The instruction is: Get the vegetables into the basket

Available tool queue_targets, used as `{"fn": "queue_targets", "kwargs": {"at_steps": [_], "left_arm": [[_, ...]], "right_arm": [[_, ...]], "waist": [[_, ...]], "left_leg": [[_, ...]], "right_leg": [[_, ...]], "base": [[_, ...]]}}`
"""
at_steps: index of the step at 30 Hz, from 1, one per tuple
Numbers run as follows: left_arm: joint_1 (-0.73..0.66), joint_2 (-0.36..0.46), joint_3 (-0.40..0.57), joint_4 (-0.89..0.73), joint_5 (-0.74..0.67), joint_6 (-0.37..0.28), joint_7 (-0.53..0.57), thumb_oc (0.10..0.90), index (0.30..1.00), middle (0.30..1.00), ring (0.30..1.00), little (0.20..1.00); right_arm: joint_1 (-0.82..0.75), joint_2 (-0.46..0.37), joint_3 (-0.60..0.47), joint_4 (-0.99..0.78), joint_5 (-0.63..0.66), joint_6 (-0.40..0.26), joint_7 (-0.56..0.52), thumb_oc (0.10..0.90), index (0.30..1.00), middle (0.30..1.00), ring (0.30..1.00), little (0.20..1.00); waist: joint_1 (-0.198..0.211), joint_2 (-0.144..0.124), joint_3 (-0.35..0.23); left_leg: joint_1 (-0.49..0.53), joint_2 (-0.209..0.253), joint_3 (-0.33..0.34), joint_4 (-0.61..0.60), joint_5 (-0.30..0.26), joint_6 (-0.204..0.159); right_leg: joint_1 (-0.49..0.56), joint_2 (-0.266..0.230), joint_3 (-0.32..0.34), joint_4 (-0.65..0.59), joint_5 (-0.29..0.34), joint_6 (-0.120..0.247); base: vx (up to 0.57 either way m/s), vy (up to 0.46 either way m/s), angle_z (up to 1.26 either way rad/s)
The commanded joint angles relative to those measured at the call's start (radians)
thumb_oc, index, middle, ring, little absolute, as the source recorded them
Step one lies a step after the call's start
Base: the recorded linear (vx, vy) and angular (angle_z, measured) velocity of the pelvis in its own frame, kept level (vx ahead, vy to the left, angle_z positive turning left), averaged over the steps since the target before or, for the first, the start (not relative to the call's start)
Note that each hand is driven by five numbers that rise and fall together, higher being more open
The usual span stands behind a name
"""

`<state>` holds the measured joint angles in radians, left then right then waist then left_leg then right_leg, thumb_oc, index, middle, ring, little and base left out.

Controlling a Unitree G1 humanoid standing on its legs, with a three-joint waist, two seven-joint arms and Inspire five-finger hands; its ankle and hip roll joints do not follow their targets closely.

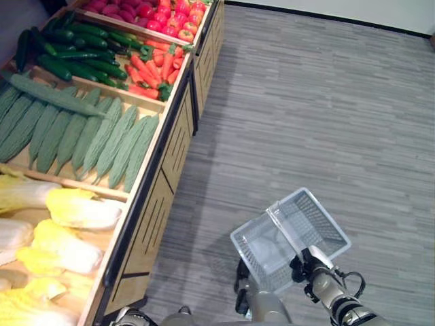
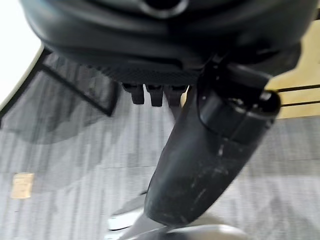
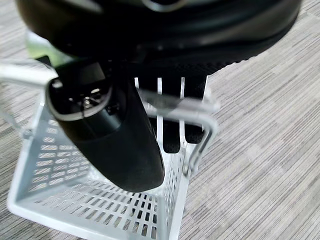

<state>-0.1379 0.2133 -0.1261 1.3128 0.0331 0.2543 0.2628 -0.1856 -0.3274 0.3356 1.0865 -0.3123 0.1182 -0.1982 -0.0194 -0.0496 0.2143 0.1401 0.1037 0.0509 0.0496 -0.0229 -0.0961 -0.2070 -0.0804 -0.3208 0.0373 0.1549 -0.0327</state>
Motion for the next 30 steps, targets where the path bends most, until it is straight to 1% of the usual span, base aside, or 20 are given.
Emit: {"fn": "queue_targets", "kwargs": {"at_steps": [1, 4, 5, 6, 7, 8, 9, 10, 11, 12, 13, 14, 15, 17, 18, 19, 22, 24, 30], "left_arm": [[-0.037, 0.007, -0.013, -0.004, -0.016, 0.002, 0.020, 0.900, 1.000, 1.000, 1.000, 1.000], [-0.049, 0.003, -0.006, -0.008, -0.061, 0.003, 0.039, 0.900, 1.000, 1.000, 1.000, 1.000], [-0.049, 0.003, -0.006, -0.008, -0.061, 0.003, 0.039, 0.900, 1.000, 1.000, 1.000, 1.000], [-0.048, 0.003, -0.004, -0.009, -0.063, 0.003, 0.037, 0.900, 1.000, 1.000, 1.000, 1.000], [-0.047, 0.006, 0.003, -0.008, -0.070, 0.003, 0.042, 0.900, 1.000, 1.000, 1.000, 1.000], [-0.049, 0.006, 0.004, -0.005, -0.074, 0.003, 0.044, 0.900, 1.000, 1.000, 1.000, 1.000], [-0.049, 0.006, 0.006, -0.003, -0.080, 0.004, 0.045, 0.900, 1.000, 1.000, 1.000, 1.000], [-0.051, 0.006, 0.007, -0.002, -0.084, 0.005, 0.046, 0.900, 1.000, 1.000, 1.000, 1.000], [-0.052, 0.007, 0.006, -0.004, -0.085, 0.004, 0.048, 0.900, 1.000, 1.000, 1.000, 1.000], [-0.052, 0.007, 0.006, -0.004, -0.085, 0.004, 0.048, 0.900, 1.000, 1.000, 1.000, 1.000], [-0.058, 0.005, 0.000, -0.004, -0.081, 0.011, 0.044, 0.900, 1.000, 1.000, 1.000, 1.000], [-0.061, 0.004, -0.004, -0.005, -0.076, 0.012, 0.043, 0.900, 1.000, 1.000, 1.000, 1.000], [-0.063, 0.001, -0.010, -0.010, -0.069, 0.013, 0.043, 0.900, 1.000, 1.000, 1.000, 1.000], [-0.063, 0.002, -0.010, -0.011, -0.069, 0.013, 0.043, 0.900, 1.000, 1.000, 1.000, 1.000], [-0.061, -0.003, -0.014, -0.014, -0.065, 0.010, 0.043, 0.900, 1.000, 1.000, 1.000, 1.000], [-0.063, -0.003, -0.015, -0.012, -0.064, 0.009, 0.044, 0.900, 1.000, 1.000, 1.000, 1.000], [-0.056, 0.003, -0.012, -0.013, -0.061, 0.004, 0.041, 0.900, 1.000, 1.000, 1.000, 1.000], [-0.048, 0.005, -0.009, -0.006, -0.052, 0.004, 0.037, 0.900, 1.000, 1.000, 1.000, 1.000], [-0.043, 0.012, -0.010, -0.004, -0.043, 0.001, 0.037, 0.900, 1.000, 1.000, 1.000, 1.000]], "right_arm": [[0.037, -0.012, 0.052, 0.007, 0.008, -0.002, -0.019, 0.400, 0.300, 0.300, 0.300, 0.300], [0.033, -0.024, 0.060, 0.008, 0.014, -0.007, -0.021, 0.400, 0.300, 0.300, 0.300, 0.300], [0.033, -0.024, 0.061, 0.008, 0.014, -0.007, -0.021, 0.400, 0.300, 0.300, 0.300, 0.300], [0.035, -0.025, 0.064, 0.007, 0.012, -0.006, -0.017, 0.400, 0.300, 0.300, 0.300, 0.300], [0.034, -0.027, 0.069, 0.005, 0.012, -0.006, -0.015, 0.400, 0.300, 0.300, 0.300, 0.300], [0.033, -0.029, 0.073, 0.004, 0.009, -0.006, -0.014, 0.400, 0.300, 0.300, 0.300, 0.300], [0.032, -0.031, 0.077, 0.003, 0.008, -0.006, -0.013, 0.400, 0.300, 0.300, 0.300, 0.300], [0.030, -0.034, 0.079, 0.003, 0.009, -0.006, -0.014, 0.400, 0.300, 0.300, 0.300, 0.300], [0.031, -0.036, 0.078, 0.003, 0.011, -0.006, -0.015, 0.400, 0.300, 0.300, 0.300, 0.300], [0.030, -0.036, 0.078, 0.004, 0.011, -0.006, -0.015, 0.400, 0.300, 0.300, 0.300, 0.300], [0.033, -0.042, 0.075, 0.004, 0.011, -0.001, -0.012, 0.400, 0.300, 0.300, 0.300, 0.300], [0.036, -0.043, 0.073, 0.004, 0.012, 0.000, -0.014, 0.400, 0.300, 0.300, 0.300, 0.300], [0.038, -0.043, 0.070, 0.005, 0.011, 0.001, -0.017, 0.400, 0.300, 0.300, 0.300, 0.300], [0.038, -0.043, 0.070, 0.005, 0.011, 0.001, -0.017, 0.400, 0.300, 0.300, 0.300, 0.300], [0.039, -0.048, 0.067, 0.008, 0.008, 0.000, -0.022, 0.400, 0.300, 0.300, 0.300, 0.300], [0.039, -0.047, 0.068, 0.007, 0.008, -0.001, -0.027, 0.400, 0.300, 0.300, 0.300, 0.300], [0.035, -0.039, 0.077, 0.005, 0.000, -0.001, -0.025, 0.400, 0.300, 0.300, 0.300, 0.300], [0.036, -0.024, 0.078, 0.000, 0.000, 0.000, -0.024, 0.400, 0.300, 0.300, 0.300, 0.300], [0.032, -0.002, 0.081, 0.008, 0.002, -0.002, -0.024, 0.400, 0.300, 0.300, 0.300, 0.300]], "waist": [[-0.015, -0.015, 0.004], [-0.014, -0.005, 0.006], [-0.015, -0.004, 0.006], [-0.012, -0.003, 0.006], [-0.001, -0.006, 0.011], [0.004, -0.010, 0.016], [0.011, -0.017, 0.028], [0.017, -0.022, 0.035], [0.015, -0.024, 0.037], [0.015, -0.024, 0.037], [0.016, -0.025, 0.043], [0.016, -0.026, 0.043], [0.021, -0.032, 0.038], [0.021, -0.033, 0.037], [0.032, -0.027, 0.037], [0.039, -0.029, 0.037], [0.045, -0.031, 0.037], [0.047, -0.034, 0.028], [0.054, -0.043, 0.026]], "left_leg": [[-0.017, -0.045, -0.012, 0.004, -0.089, 0.030], [-0.038, -0.021, -0.029, 0.060, -0.041, 0.003], [-0.038, -0.020, -0.030, 0.061, -0.042, 0.002], [-0.044, -0.014, -0.031, 0.074, -0.030, -0.005], [-0.065, -0.009, -0.041, 0.119, 0.008, -0.016], [-0.083, -0.007, -0.045, 0.161, 0.029, -0.022], [-0.121, -0.008, -0.043, 0.231, 0.058, -0.026], [-0.137, -0.010, -0.037, 0.254, 0.068, -0.027], [-0.147, -0.002, -0.016, 0.261, 0.070, -0.024], [-0.147, -0.002, -0.016, 0.262, 0.069, -0.024], [-0.172, 0.007, 0.027, 0.234, 0.065, -0.015], [-0.183, 0.010, 0.048, 0.198, 0.054, -0.012], [-0.210, -0.003, 0.063, 0.127, 0.009, -0.001], [-0.209, -0.005, 0.064, 0.126, 0.009, 0.000], [-0.260, -0.007, 0.071, 0.055, 0.035, 0.000], [-0.286, -0.011, 0.063, 0.036, 0.059, 0.002], [-0.264, -0.011, 0.073, 0.009, 0.069, 0.005], [-0.238, -0.025, 0.086, -0.023, 0.060, 0.020], [-0.221, -0.048, 0.110, -0.027, 0.043, 0.039]], "right_leg": [[-0.060, -0.037, 0.075, 0.010, 0.023, 0.173], [-0.041, -0.012, 0.063, 0.032, -0.021, 0.144], [-0.041, -0.011, 0.062, 0.032, -0.022, 0.143], [-0.033, -0.004, 0.058, 0.031, -0.033, 0.135], [-0.008, 0.012, 0.055, 0.025, -0.050, 0.121], [0.004, 0.018, 0.051, 0.024, -0.059, 0.112], [0.024, 0.021, 0.043, 0.022, -0.074, 0.098], [0.035, 0.023, 0.039, 0.020, -0.083, 0.092], [0.044, 0.023, 0.029, 0.020, -0.092, 0.089], [0.044, 0.023, 0.029, 0.020, -0.092, 0.089], [0.058, 0.017, 0.018, 0.021, -0.105, 0.090], [0.063, 0.009, 0.009, 0.017, -0.106, 0.096], [0.071, -0.008, 0.004, 0.004, -0.102, 0.112], [0.071, -0.009, 0.004, 0.004, -0.102, 0.113], [0.085, -0.012, 0.008, -0.011, -0.099, 0.128], [0.086, -0.014, 0.020, -0.009, -0.098, 0.134], [0.091, -0.011, 0.034, 0.001, -0.101, 0.135], [0.090, -0.019, 0.050, 0.006, -0.089, 0.142], [0.086, -0.039, 0.074, 0.004, -0.072, 0.158]], "base": [[0.10, -0.139, 0.22], [0.15, -0.202, 0.25], [0.08, -0.127, 0.09], [0.10, -0.172, 0.18], [0.13, -0.239, 0.21], [0.14, -0.274, 0.28], [0.08, -0.207, 0.24], [0.06, -0.170, 0.24], [0.02, -0.080, 0.18], [0.03, -0.060, 0.20], [0.02, -0.024, 0.17], [0.06, -0.010, 0.28], [0.04, 0.021, 0.27], [0.04, 0.030, 0.42], [0.09, 0.072, 0.39], [0.11, 0.097, 0.19], [0.05, 0.073, 0.02], [0.04, 0.164, -0.44], [0.01, 0.111, -0.21]]}}
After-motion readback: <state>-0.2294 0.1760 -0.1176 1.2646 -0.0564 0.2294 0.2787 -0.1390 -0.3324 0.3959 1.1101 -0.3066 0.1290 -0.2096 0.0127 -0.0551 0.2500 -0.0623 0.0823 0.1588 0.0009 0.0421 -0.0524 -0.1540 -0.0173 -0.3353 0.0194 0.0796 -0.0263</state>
